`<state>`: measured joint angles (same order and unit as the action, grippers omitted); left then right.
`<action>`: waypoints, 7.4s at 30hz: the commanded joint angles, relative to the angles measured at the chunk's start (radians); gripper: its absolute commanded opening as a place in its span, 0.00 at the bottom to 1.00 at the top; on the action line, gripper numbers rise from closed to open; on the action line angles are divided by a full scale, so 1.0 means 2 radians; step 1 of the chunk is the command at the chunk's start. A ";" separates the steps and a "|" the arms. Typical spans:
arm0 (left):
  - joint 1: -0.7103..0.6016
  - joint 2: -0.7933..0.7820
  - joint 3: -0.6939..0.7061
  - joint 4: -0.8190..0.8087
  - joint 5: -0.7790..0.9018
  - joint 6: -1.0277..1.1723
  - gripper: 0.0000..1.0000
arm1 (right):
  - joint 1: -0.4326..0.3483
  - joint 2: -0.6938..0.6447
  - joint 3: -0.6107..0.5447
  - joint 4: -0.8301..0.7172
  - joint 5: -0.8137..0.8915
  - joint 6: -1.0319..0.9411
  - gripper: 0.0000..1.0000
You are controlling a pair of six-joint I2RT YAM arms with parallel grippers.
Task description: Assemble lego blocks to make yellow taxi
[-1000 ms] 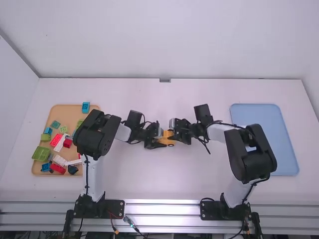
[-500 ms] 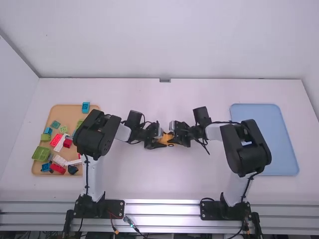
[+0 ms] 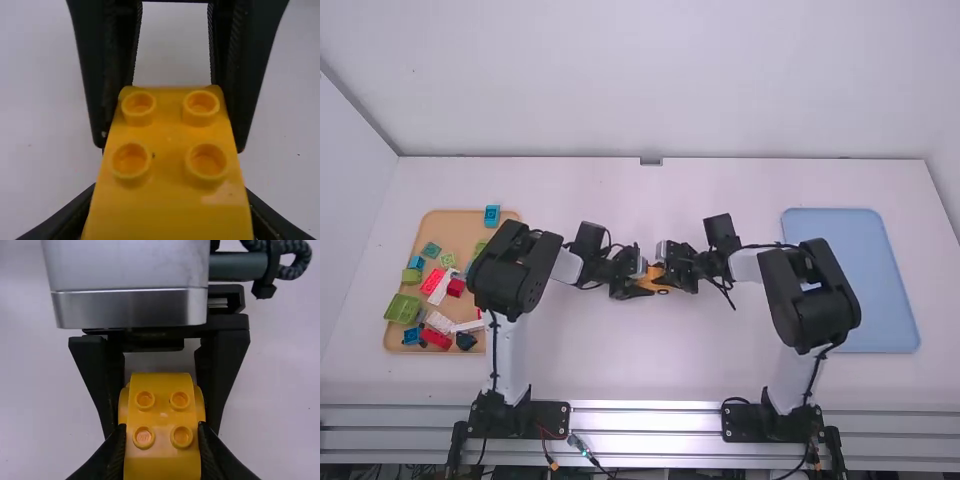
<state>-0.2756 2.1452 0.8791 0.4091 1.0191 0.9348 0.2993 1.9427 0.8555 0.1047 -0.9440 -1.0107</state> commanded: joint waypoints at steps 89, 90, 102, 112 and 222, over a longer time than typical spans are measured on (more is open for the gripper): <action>-0.003 0.007 -0.001 0.007 0.004 -0.014 0.40 | 0.030 0.017 -0.028 0.015 0.168 0.084 0.08; -0.003 0.007 -0.001 0.007 0.004 -0.014 0.40 | 0.030 0.017 -0.027 0.015 0.167 0.084 0.09; -0.003 0.007 -0.001 0.007 0.004 -0.014 0.39 | 0.005 0.017 -0.012 0.011 0.100 0.069 0.19; -0.003 0.007 -0.001 0.007 0.004 -0.014 0.39 | 0.001 0.016 -0.004 0.007 0.090 0.070 0.29; 0.155 -0.339 -0.002 -0.278 -0.092 -0.063 0.99 | -0.471 -0.027 -0.032 0.071 0.308 0.306 0.69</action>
<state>0.0292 1.4677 0.8776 -0.1513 0.8333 0.9222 -0.6544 1.8851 0.7914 0.2386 -0.3927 -0.4675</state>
